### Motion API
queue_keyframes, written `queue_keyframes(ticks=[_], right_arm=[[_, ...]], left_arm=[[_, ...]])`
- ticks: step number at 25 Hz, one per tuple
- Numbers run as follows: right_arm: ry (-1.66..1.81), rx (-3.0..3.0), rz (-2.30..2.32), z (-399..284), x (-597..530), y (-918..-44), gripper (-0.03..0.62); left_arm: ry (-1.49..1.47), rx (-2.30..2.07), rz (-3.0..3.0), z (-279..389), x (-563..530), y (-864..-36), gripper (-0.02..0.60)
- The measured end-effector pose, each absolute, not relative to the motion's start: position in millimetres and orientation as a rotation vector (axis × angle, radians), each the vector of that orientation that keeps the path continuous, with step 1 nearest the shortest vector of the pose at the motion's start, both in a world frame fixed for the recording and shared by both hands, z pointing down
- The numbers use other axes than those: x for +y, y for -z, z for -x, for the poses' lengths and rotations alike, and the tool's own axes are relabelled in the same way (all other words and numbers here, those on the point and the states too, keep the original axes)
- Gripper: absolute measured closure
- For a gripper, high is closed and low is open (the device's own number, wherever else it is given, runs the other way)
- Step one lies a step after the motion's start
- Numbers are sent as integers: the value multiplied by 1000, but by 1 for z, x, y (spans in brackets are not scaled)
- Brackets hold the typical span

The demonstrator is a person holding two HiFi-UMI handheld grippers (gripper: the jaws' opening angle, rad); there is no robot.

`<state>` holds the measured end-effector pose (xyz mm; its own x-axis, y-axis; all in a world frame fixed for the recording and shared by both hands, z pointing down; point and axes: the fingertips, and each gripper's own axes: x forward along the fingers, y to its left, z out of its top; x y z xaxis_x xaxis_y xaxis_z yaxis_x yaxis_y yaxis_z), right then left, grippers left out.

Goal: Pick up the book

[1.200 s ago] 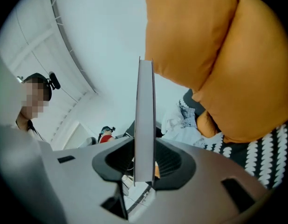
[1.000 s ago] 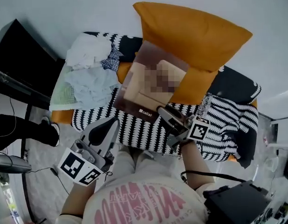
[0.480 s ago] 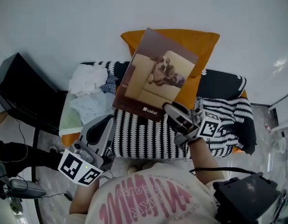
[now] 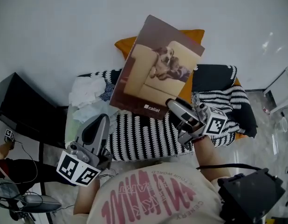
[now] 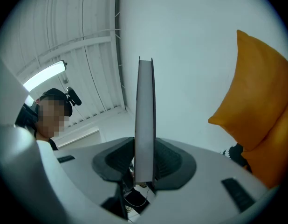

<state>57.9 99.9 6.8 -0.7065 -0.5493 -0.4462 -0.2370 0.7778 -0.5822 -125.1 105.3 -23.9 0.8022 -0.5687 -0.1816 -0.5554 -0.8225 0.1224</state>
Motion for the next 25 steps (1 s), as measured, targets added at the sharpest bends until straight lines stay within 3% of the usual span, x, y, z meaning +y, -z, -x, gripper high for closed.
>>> queue_keyframes(ticks=[25], right_arm=[[604, 2358, 581, -48, 123, 6, 448]], left_arm=[[346, -918, -2895, 140, 112, 21, 574]])
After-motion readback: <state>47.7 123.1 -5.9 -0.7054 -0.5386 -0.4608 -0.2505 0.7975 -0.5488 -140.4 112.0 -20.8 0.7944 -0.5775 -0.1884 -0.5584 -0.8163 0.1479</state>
